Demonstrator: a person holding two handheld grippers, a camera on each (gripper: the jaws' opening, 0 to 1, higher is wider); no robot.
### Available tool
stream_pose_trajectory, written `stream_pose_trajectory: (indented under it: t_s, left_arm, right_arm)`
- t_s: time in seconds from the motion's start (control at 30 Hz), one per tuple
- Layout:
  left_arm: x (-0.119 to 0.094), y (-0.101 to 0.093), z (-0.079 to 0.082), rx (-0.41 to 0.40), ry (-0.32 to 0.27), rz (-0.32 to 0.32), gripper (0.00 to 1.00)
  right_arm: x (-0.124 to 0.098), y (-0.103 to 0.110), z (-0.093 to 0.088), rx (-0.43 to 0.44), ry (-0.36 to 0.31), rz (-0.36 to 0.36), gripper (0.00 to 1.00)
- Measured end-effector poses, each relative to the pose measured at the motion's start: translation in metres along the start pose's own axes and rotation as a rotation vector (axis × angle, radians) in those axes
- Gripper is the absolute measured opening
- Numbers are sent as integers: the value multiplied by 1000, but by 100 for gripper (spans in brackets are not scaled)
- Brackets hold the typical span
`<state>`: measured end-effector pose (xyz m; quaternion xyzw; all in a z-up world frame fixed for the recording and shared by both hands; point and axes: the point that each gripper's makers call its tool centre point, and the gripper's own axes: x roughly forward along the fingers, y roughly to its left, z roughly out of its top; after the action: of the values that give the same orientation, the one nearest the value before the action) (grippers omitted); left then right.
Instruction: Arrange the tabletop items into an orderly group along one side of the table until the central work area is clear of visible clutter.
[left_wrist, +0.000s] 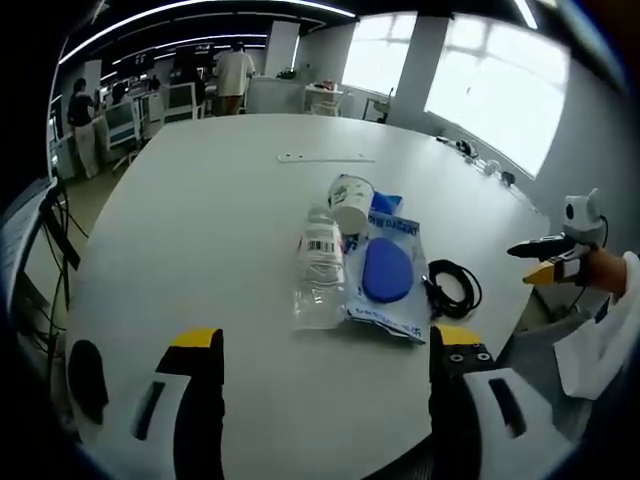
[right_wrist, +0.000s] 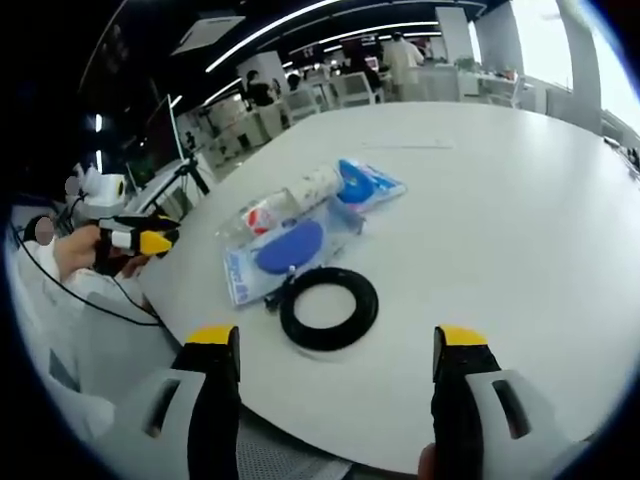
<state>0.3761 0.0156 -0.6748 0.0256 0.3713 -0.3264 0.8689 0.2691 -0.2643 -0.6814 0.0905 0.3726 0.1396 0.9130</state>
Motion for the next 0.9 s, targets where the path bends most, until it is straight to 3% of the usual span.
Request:
stream_pose_trajectory:
  t_s: [0.57, 0.9]
  left_arm:
    - [-4, 4, 0, -16, 1, 12, 87]
    - [-4, 6, 1, -23, 3, 11, 87]
  right_arm:
    - [4, -2, 1, 1, 1, 6, 77]
    - [12, 2, 1, -29, 38, 33, 77]
